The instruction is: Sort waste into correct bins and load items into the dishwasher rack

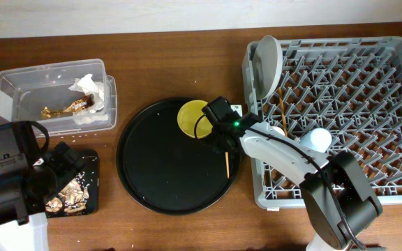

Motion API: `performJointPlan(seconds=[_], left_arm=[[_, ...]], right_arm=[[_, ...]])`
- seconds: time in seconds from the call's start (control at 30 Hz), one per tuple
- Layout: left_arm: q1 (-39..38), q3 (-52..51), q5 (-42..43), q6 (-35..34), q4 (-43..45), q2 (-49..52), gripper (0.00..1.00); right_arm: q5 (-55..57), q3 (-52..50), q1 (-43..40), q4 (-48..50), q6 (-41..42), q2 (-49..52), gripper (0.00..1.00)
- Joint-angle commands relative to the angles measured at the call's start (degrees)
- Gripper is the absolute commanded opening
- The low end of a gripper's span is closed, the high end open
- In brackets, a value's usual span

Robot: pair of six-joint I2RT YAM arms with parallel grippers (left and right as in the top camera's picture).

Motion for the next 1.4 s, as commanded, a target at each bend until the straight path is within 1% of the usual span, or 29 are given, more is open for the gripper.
performJointPlan(seconds=[0.0,0.03,0.07,0.1,0.23,0.27,0.3,0.33,0.37,0.43,0.53,0.57,0.67,0.7,0.73,0.8,0.87,0.9,0.93,0.97,1.03,1.07,1.1,1.13,1.17,1.23,1.27,1.3,1.37], left_arm=[[0.2,0.9,0.0,-0.3,0.1,-0.3,0.99],[0.2,0.9,0.0,-0.3,0.1,-0.3,0.99],[0.2,0.9,0.0,-0.3,0.1,-0.3,0.99],[0.3,0.9,0.0,-0.3,0.1,-0.3,0.99],[0.2,0.9,0.0,-0.3,0.0,-0.3,0.99],[0.3,0.9,0.0,-0.3,0.0,-0.3,0.99],[0.2,0.9,0.0,-0.3,0.0,-0.3,0.99],[0.3,0.9,0.0,-0.3,0.0,-0.3,0.99],[0.3,0.9,0.0,-0.3,0.0,-0.3,0.99],[0.2,0.9,0.0,-0.3,0.0,-0.3,0.99],[0.2,0.9,0.0,-0.3,0.0,-0.3,0.99],[0.2,0.9,0.0,-0.3,0.0,-0.3,0.99],[0.2,0.9,0.0,-0.3,0.0,-0.3,0.99],[0.2,0.9,0.0,-0.3,0.0,-0.3,0.99],[0.2,0.9,0.0,-0.3,0.0,-0.3,0.99],[0.2,0.9,0.0,-0.3,0.0,-0.3,0.99],[0.2,0.9,0.0,-0.3,0.0,-0.3,0.99],[0.2,0.9,0.0,-0.3,0.0,-0.3,0.99],[0.2,0.9,0.0,-0.3,0.0,-0.3,0.99],[0.2,0.9,0.0,-0.3,0.0,-0.3,0.99],[0.2,0.9,0.0,-0.3,0.0,-0.3,0.99],[0.2,0.9,0.0,-0.3,0.0,-0.3,0.99],[0.2,0.9,0.0,-0.3,0.0,-0.3,0.99],[0.2,0.9,0.0,-0.3,0.0,-0.3,0.99],[0.2,0.9,0.0,-0.3,0.0,-0.3,0.99],[0.2,0.9,0.0,-0.3,0.0,-0.3,0.99],[0.2,0.9,0.0,-0.3,0.0,-0.3,0.99],[0.2,0.9,0.0,-0.3,0.0,-0.3,0.99],[0.2,0.9,0.0,-0.3,0.0,-0.3,0.99]], right_arm=[[2.1,-0.4,0.0,1.1,0.6,0.3,0.37],[1.9,-0.8,0.0,1.6,0.6,0.3,0.37],[1.9,-1.0,0.0,2.0,0.6,0.6,0.32],[1.8,-1.0,0.0,2.1,0.6,1.1,0.3],[1.7,-1.0,0.0,3.4,1.0,4.6,0.29],[1.5,-1.0,0.0,3.4,1.0,4.6,0.25],[1.5,-1.0,0.0,3.4,1.0,4.6,0.13],[1.3,-1.0,0.0,3.4,1.0,4.6,0.1],[1.1,-1.0,0.0,3.4,1.0,4.6,0.04],[-0.1,-1.0,0.0,2.9,1.0,4.1,0.04],[-0.1,2.3,-0.1,-4.3,0.6,-3.1,0.04],[0.8,3.2,-0.1,-5.9,-1.2,-6.9,0.04],[10.0,3.4,-1.0,-8.7,-9.9,-24.3,0.04],[12.5,3.4,-4.4,-9.6,-10.0,-29.8,0.04],[11.8,3.4,-10.2,-9.8,-12.2,-33.0,0.04],[3.4,3.4,-20.0,-9.9,-21.0,-33.2,0.04],[-7.7,3.4,-29.1,-10.2,-29.0,-29.5,0.04],[-11.7,3.4,-31.7,-10.2,-31.0,-27.4,0.04],[-20.3,3.4,-35.0,-10.2,-35.6,-23.5,0.04],[-25.0,3.4,-36.8,-10.6,-38.5,-18.5,0.05],[-28.0,3.4,-36.7,-10.7,-40.9,-13.1,0.05],[-29.2,3.4,-36.7,-10.8,-41.2,-11.8,0.08],[-29.2,3.4,-36.7,-10.8,-41.2,-11.6,0.22],[-29.1,3.4,-36.8,-10.8,-40.6,-11.6,0.4],[-27.5,3.4,-36.8,-11.0,-37.7,-11.7,0.49],[-25.8,3.4,-36.8,-12.9,-32.5,-13.6,0.49],[-27.0,3.4,-36.7,-14.6,-31.7,-16.3,0.49],[-30.0,3.4,-36.7,-15.8,-31.8,-19.6,0.49],[-41.4,3.4,-35.2,-16.7,-31.8,-27.5,0.54]])
